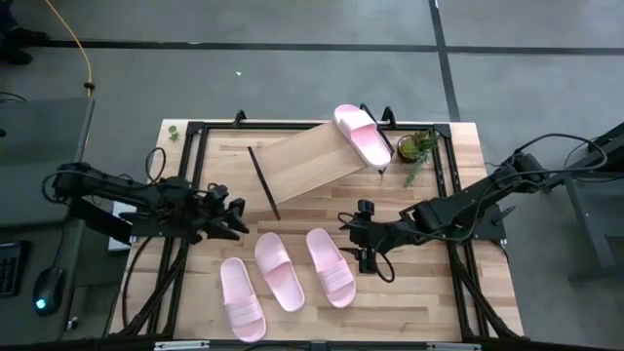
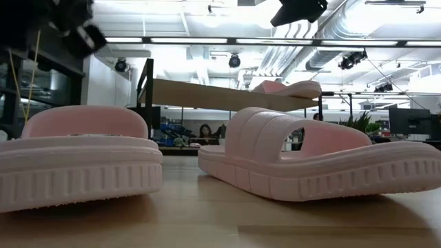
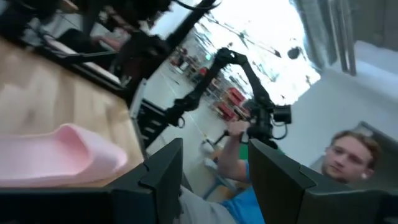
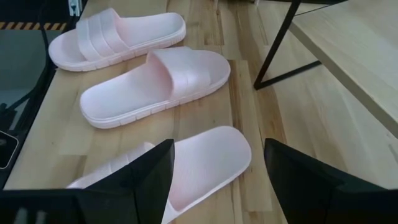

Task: Pick and place slides into the shelf
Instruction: Put the pink slipper on the shelf

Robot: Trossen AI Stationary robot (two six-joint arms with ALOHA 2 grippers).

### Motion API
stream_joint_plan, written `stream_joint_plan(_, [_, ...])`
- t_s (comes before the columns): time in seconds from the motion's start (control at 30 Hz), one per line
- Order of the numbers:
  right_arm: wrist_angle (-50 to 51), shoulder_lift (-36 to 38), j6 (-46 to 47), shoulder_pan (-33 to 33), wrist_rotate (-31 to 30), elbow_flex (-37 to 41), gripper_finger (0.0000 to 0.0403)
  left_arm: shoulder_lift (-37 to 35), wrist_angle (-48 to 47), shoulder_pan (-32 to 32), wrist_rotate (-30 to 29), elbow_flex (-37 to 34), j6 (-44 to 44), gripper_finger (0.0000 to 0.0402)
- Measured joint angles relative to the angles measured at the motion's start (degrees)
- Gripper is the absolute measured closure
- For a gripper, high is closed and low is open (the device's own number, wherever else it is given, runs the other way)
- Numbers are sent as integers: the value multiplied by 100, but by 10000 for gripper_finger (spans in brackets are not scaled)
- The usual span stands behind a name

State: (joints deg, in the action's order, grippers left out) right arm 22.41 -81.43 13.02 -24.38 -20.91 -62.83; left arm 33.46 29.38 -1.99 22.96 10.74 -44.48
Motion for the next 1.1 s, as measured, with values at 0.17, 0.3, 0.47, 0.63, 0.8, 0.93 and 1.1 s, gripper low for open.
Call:
stream_joint_plan(0.17, [0,0,-2,0,0,0,162,640,-1359,-264,0,1312,601,236])
stream_joint_plan(0.3, [0,0,0,0,2,0,162,1246,-2644,-464,-101,2286,1262,236])
stream_joint_plan(0.47, [0,0,-1,0,2,0,162,1997,-3240,-716,-302,2820,1411,236])
stream_joint_plan(0.63, [2,0,0,0,4,0,162,2655,-3473,-924,-480,2855,1205,236])
stream_joint_plan(0.8, [3,0,-2,0,6,0,162,3233,-3621,-1192,-754,2855,937,236])
stream_joint_plan(0.93, [3,0,-2,0,7,-2,162,3479,-3649,-1486,-1064,2929,880,236])
stream_joint_plan(1.1, [0,0,-1,0,6,-2,162,3641,-4482,-1891,-1934,3496,1023,236])
